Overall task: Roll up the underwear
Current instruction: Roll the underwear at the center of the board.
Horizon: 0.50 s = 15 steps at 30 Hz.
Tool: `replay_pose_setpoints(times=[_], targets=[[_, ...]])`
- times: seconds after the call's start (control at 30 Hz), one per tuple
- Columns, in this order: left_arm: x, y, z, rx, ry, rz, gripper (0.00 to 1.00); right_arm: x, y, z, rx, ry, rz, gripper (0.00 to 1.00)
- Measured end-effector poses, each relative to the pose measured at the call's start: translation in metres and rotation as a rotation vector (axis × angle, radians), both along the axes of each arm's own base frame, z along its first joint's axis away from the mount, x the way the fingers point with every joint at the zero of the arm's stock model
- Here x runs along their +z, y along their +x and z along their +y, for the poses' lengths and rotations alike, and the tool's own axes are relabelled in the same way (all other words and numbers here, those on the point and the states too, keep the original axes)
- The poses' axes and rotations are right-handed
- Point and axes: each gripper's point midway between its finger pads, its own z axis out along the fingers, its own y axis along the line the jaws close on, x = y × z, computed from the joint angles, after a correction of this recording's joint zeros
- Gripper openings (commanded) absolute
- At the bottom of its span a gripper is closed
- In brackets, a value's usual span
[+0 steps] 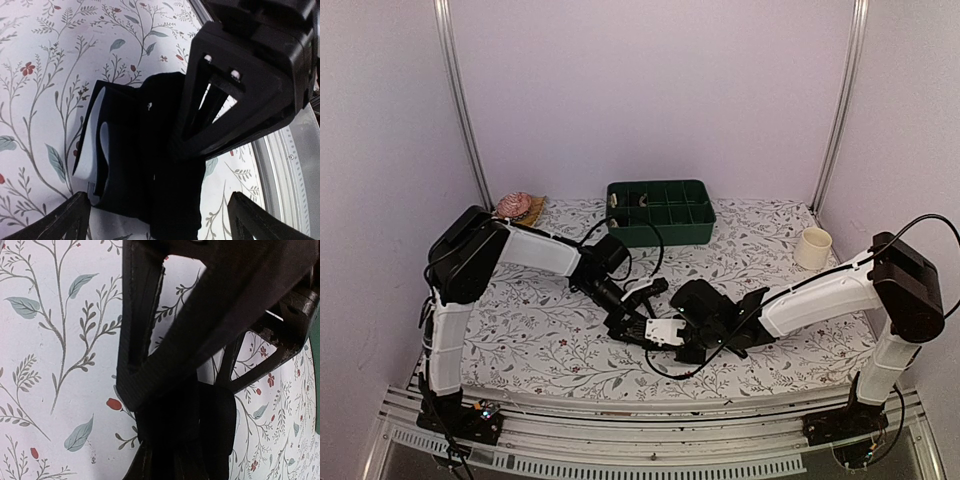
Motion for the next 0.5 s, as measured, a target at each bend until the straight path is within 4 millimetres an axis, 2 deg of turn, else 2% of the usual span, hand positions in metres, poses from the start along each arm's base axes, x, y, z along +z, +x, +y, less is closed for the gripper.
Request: replay_pose_setpoints(times=[0.2,0.5], targets=[[-0.001,-0.002,-0.004,-0.019,-0.019,0.002,0.97,0.0,0.0,0.002,0.001,0.003,0.0,0.1],[-0.003,-0.01,-0.007,-0.071,-0.034,-0.039,0.79,0.0,-0.001,0.003,0.009,0.008,0.008,0.1]])
